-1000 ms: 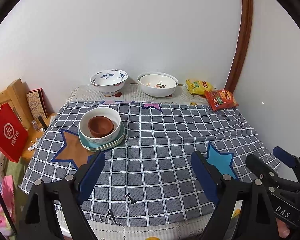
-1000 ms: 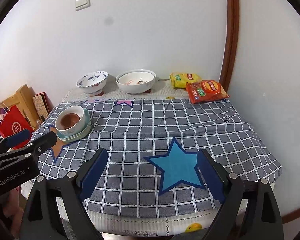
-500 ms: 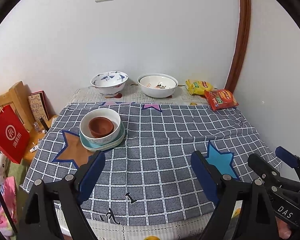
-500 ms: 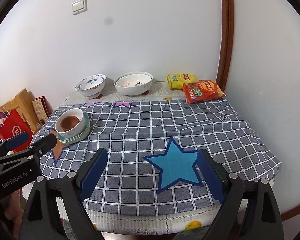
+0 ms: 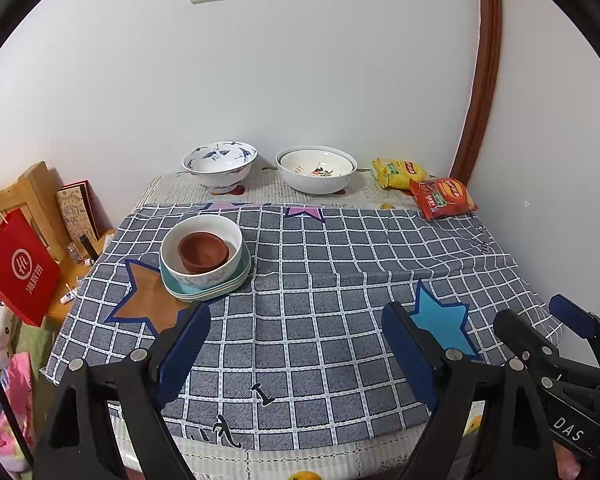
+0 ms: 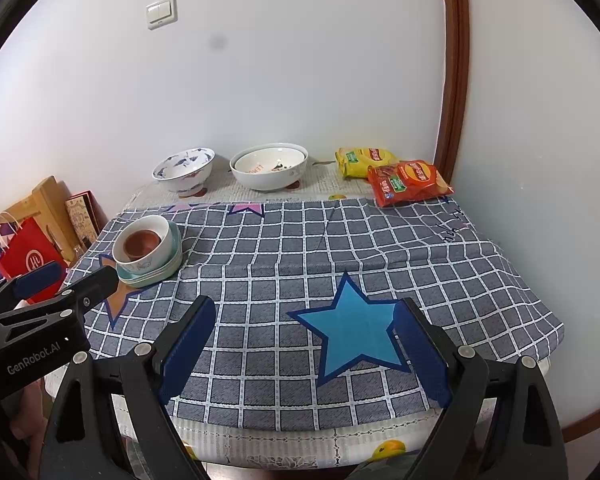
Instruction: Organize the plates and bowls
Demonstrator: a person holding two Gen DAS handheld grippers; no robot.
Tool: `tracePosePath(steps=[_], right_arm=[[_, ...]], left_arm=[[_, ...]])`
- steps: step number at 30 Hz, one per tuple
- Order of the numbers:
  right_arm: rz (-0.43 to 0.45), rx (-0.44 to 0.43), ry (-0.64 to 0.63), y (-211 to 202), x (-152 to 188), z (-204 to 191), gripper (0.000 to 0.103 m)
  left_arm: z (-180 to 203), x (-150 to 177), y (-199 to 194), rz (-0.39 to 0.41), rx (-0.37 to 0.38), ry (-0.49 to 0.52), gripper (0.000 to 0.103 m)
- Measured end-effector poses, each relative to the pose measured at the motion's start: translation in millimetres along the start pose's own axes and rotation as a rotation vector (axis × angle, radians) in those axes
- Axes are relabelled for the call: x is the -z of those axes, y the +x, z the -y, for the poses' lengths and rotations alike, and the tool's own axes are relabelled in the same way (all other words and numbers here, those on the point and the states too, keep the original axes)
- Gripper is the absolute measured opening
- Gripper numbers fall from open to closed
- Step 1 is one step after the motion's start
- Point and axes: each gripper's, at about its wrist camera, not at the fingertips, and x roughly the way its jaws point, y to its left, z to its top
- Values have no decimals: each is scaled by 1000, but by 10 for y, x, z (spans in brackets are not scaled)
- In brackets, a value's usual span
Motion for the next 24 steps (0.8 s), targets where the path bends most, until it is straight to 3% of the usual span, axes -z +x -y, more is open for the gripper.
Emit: tracePosePath(steps=[24], right_arm=[[12,-7,5,-54,0,-16,90]], left_arm=[[-4,5,-16,2,3,-1,87]])
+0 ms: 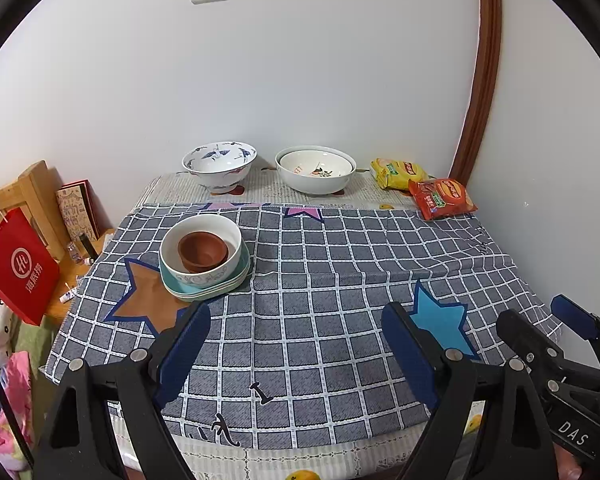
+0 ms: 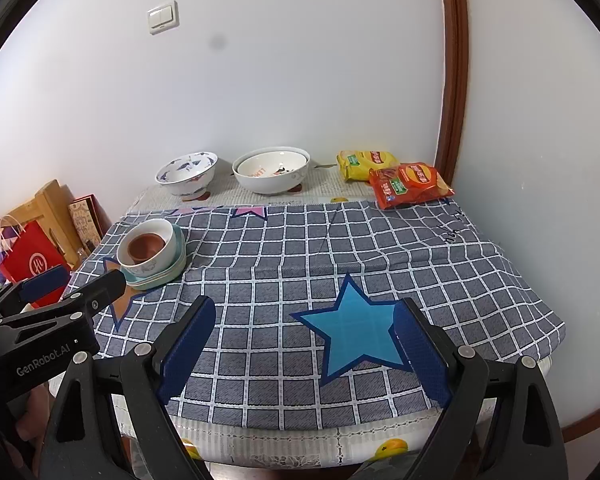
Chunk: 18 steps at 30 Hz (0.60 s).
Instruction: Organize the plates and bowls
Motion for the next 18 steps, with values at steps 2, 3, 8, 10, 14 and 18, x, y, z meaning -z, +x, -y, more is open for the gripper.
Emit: tracePosePath(steps=[2,3,8,10,14,18], right_arm=[[1,0,-1,-3,2,-2,90],[1,-1,-1,-8,4,-4,90],[2,-8,3,-26,8,1,90],[3,-8,4,-29,7,3,90],[5,-6,3,-39,10,3,90],[5,-6,2,-44,12,-2,90]], left_arm=[[5,3,-4,0,-1,-2,87],[7,2,-5,0,0,-1,87],[2,-1,-1,0,0,0,87],[4,2,-10,1,0,-2,87],[9,3,-17,3,0,-3,87],[13,2,-20,4,-1,-3,87]])
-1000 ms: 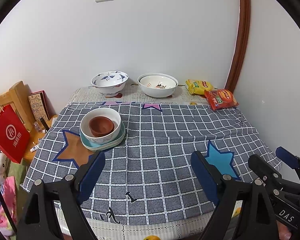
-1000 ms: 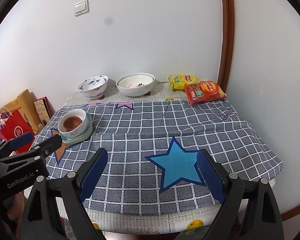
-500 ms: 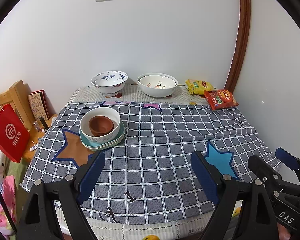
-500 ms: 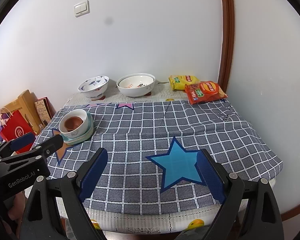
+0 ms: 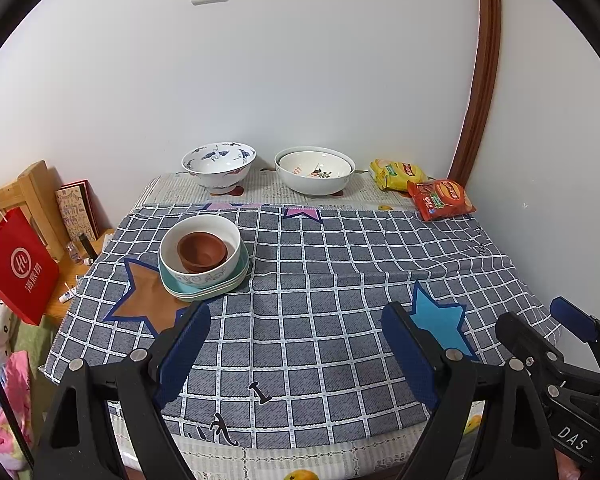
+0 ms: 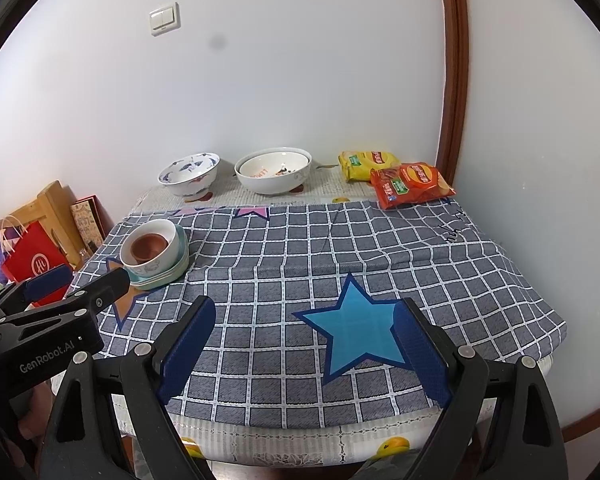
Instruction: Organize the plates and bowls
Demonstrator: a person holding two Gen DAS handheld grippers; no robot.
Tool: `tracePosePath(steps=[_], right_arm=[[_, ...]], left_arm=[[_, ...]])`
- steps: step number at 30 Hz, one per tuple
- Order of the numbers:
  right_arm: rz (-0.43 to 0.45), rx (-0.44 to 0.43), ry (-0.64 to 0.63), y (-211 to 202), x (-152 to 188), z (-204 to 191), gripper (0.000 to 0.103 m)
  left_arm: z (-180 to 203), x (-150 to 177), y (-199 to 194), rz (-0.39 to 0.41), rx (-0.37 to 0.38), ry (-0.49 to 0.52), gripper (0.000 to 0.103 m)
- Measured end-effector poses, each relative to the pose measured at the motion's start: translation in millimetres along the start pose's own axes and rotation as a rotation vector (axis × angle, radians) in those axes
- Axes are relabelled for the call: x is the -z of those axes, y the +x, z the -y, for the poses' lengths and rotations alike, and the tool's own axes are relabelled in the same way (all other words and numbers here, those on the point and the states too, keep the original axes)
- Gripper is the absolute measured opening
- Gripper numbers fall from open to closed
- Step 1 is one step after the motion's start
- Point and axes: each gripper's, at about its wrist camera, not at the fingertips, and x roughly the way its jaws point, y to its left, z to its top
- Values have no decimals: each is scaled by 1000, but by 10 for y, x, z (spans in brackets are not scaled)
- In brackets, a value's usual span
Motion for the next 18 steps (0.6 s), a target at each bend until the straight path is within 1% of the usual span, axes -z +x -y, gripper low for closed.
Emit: tracePosePath(steps=[12,18], right_arm=[[6,0,-3,-11,-13,-10,90],[-3,-5,-1,47,-3,-7,90]], left_arm=[[3,-17,2,4,-3,-3,87],[29,-23,105,-6,-13,12,87]])
